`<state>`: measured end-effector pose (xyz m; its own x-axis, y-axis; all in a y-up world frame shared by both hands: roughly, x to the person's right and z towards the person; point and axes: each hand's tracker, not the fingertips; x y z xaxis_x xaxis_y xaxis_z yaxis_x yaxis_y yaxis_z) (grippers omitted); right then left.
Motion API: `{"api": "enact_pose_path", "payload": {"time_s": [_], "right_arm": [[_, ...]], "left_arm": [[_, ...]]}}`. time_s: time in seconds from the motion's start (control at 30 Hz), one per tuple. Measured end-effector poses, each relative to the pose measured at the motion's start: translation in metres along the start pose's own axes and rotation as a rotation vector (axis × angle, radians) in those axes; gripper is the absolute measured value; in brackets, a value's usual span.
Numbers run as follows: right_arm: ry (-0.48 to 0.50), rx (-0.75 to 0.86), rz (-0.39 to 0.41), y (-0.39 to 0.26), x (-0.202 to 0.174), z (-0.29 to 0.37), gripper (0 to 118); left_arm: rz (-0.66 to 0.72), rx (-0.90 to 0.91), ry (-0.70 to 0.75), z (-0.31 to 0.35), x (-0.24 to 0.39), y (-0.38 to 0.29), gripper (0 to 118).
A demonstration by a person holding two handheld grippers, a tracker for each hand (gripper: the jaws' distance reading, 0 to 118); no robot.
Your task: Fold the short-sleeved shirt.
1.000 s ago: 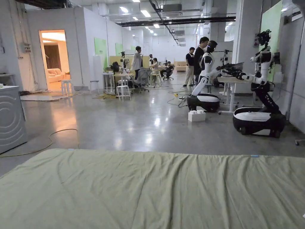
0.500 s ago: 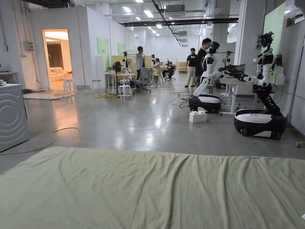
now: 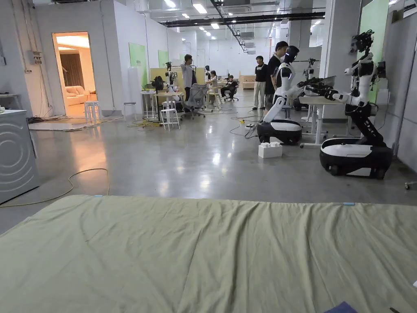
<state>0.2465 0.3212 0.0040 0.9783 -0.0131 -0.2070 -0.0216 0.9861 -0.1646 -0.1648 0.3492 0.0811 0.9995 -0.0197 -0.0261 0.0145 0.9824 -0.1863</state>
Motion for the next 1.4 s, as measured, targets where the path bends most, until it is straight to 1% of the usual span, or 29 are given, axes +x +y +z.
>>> {"api": "enact_pose_path", "payload": {"time_s": [0.17, 0.2, 0.3, 0.4, 0.43, 0.5, 0.53, 0.57, 0.6, 0.63, 0.67, 0.73, 0.77, 0.83, 0.9, 0.93, 0.97, 1.0, 1.03, 1.07, 1.1, 1.13, 1.2, 1.27, 1.3, 1.4], "right_arm": [[0.001, -0.053, -0.029, -0.014, 0.006, -0.007, 1], [-0.002, -0.072, -0.031, -0.018, 0.007, -0.01, 1], [-0.023, -0.129, -0.028, -0.036, 0.013, -0.017, 1], [-0.031, -0.183, -0.041, -0.051, 0.02, -0.025, 1], [-0.037, -0.206, -0.049, -0.056, 0.023, -0.028, 1], [-0.05, -0.244, -0.071, -0.065, 0.029, -0.034, 1], [-0.056, -0.257, -0.083, -0.069, 0.031, -0.036, 1], [-0.058, -0.271, -0.096, -0.073, 0.035, -0.039, 1], [-0.062, -0.285, -0.105, -0.075, 0.036, -0.04, 1], [-0.073, -0.298, -0.112, -0.08, 0.039, -0.043, 1], [-0.082, -0.308, -0.115, -0.08, 0.04, -0.044, 1], [-0.091, -0.332, -0.123, -0.084, 0.043, -0.046, 1], [-0.099, -0.342, -0.125, -0.086, 0.044, -0.047, 1], [-0.11, -0.361, -0.122, -0.09, 0.045, -0.049, 1], [-0.117, -0.381, -0.122, -0.094, 0.047, -0.05, 1], [-0.12, -0.387, -0.122, -0.096, 0.048, -0.05, 1], [-0.123, -0.393, -0.122, -0.097, 0.049, -0.051, 1], [-0.126, -0.399, -0.124, -0.098, 0.049, -0.051, 1], [-0.126, -0.402, -0.127, -0.099, 0.05, -0.052, 1], [-0.125, -0.405, -0.128, -0.098, 0.05, -0.053, 1], [-0.124, -0.41, -0.129, -0.098, 0.049, -0.055, 1], [-0.123, -0.414, -0.128, -0.099, 0.049, -0.057, 1], [-0.114, -0.418, -0.13, -0.099, 0.051, -0.062, 1], [-0.091, -0.419, -0.127, -0.095, 0.056, -0.074, 1], [-0.081, -0.418, -0.112, -0.09, 0.059, -0.082, 1], [-0.068, -0.37, -0.019, -0.061, 0.079, -0.124, 1]], "left_arm": [[0.026, -0.103, -0.007, -0.046, -0.002, -0.013, 0], [0.066, -0.114, -0.026, -0.057, -0.003, -0.018, 0], [0.104, -0.2, -0.053, -0.103, -0.009, -0.033, 1], [0.151, -0.279, -0.061, -0.168, -0.02, -0.043, 1], [0.186, -0.3, -0.072, -0.194, -0.027, -0.048, 10], [0.258, -0.4, -0.103, -0.25, -0.042, -0.057, 33], [0.294, -0.433, -0.106, -0.277, -0.048, -0.063, 40], [0.296, -0.475, -0.095, -0.307, -0.053, -0.07, 45], [0.287, -0.516, -0.09, -0.33, -0.057, -0.077, 54], [0.257, -0.577, -0.065, -0.356, -0.058, -0.082, 69], [0.207, -0.588, -0.06, -0.376, -0.058, -0.088, 78], [0.195, -0.64, -0.059, -0.41, -0.06, -0.099, 91], [0.216, -0.67, -0.04, -0.425, -0.062, -0.104, 92], [0.285, -0.739, 0.024, -0.448, -0.067, -0.114, 92], [0.286, -0.762, 0.039, -0.461, -0.066, -0.124, 91], [0.265, -0.801, 0.051, -0.465, -0.062, -0.129, 87], [0.233, -0.833, 0.041, -0.467, -0.058, -0.134, 74], [0.219, -0.85, 0.02, -0.467, -0.054, -0.137, 51], [0.195, -0.861, -0.013, -0.468, -0.048, -0.141, 38], [0.1, -0.86, 0.064, -0.468, -0.041, -0.143, 33], [0.083, -0.829, 0.051, -0.464, -0.037, -0.142, 20], [0.113, -0.828, 0.039, -0.463, -0.033, -0.143, 14], [0.117, -0.84, 0.055, -0.465, -0.026, -0.145, 12], [0.086, -0.853, 0.059, -0.468, -0.025, -0.15, 12], [0.073, -0.861, 0.055, -0.469, -0.025, -0.152, 12], [0.094, -0.9, 0.051, -0.476, -0.027, -0.152, 12]]}}
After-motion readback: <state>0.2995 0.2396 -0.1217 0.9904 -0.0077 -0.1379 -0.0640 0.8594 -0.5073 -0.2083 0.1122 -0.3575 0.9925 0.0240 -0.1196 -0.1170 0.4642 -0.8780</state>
